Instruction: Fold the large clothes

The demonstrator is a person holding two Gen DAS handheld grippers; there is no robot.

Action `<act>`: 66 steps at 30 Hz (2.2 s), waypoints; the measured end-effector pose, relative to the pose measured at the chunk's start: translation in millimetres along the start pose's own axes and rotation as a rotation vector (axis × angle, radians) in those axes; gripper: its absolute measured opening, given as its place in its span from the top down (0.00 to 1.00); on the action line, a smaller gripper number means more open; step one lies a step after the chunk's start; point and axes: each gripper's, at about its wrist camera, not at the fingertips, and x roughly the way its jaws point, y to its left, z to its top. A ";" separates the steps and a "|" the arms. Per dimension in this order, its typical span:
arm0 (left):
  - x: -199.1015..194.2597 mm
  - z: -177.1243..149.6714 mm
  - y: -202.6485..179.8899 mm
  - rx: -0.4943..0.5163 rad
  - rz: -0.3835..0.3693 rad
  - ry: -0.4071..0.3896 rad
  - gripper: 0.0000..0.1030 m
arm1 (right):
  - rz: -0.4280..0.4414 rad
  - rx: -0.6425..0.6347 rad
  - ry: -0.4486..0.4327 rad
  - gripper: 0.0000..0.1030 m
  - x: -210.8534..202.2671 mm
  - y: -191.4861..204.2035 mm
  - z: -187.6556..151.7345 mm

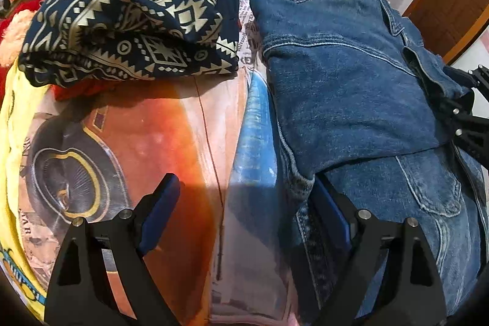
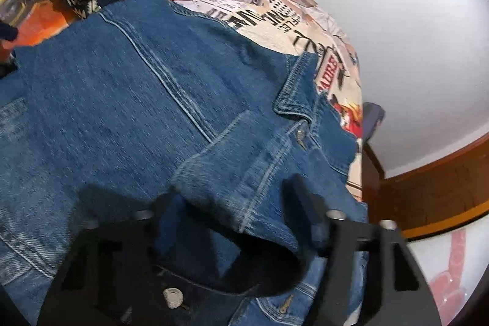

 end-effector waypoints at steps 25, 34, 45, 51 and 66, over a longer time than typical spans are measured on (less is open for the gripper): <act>-6.8 3.5 -25.7 0.000 0.107 -0.029 0.15 | 0.248 0.992 -0.030 0.94 -20.6 -160.3 -161.6; -14.7 -3.0 -30.0 0.022 0.127 -0.040 0.15 | 0.395 1.149 0.082 0.44 0.4 -152.2 -190.6; -7.1 2.6 -25.4 -0.025 0.124 -0.032 0.15 | 0.245 0.940 0.136 0.44 17.5 -129.6 -170.1; -8.5 3.4 -28.8 -0.009 0.143 -0.042 0.15 | 0.182 0.814 0.110 0.57 -0.7 -124.7 -170.2; -23.9 13.3 -31.8 0.013 0.187 -0.101 0.15 | 0.108 0.788 -0.046 0.97 -48.7 -156.7 -161.4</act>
